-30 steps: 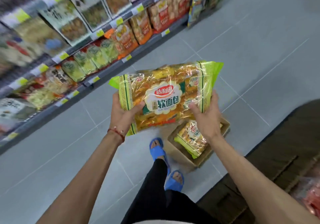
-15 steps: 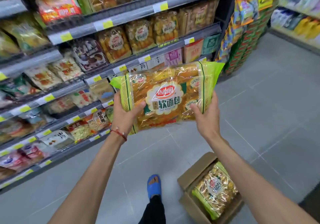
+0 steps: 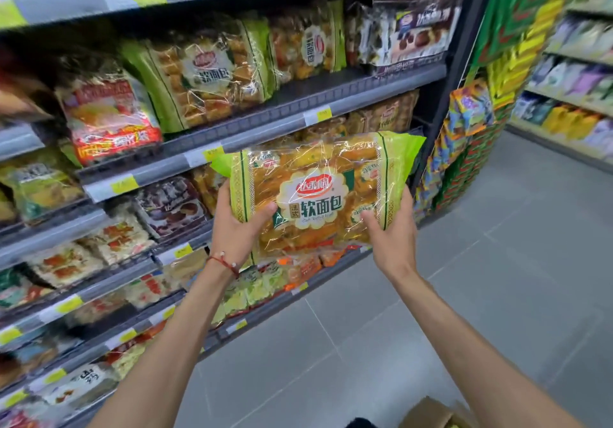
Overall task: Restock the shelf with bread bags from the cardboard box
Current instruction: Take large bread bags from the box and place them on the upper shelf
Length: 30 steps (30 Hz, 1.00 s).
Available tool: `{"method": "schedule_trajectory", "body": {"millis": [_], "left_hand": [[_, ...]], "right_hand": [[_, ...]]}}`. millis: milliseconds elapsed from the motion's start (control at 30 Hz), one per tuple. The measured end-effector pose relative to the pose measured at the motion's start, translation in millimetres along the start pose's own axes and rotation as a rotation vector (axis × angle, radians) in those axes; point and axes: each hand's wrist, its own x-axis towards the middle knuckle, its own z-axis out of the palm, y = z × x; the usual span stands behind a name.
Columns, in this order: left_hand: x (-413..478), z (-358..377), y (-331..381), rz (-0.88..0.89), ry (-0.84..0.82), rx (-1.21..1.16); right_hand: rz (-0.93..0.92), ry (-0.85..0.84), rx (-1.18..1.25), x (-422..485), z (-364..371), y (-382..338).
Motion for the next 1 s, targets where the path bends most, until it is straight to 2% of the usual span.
{"method": "schedule_trajectory", "body": {"millis": [267,567,1000], "left_hand": [[127.5,63.4,17.3,0.078,0.080,0.054],[250.5,139.5,53.6,0.046,0.237,0.099],[402.0,181.0,70.7,0.035,0.418,0.067]], "right_hand": [[-0.079,-0.046,-0.010,155.1,30.8,0.6],[-0.162,-0.169,0.031,335.3,48.7,-10.2],[-0.299,-0.211,0.052,504.0,109.6,-41.8]]}}
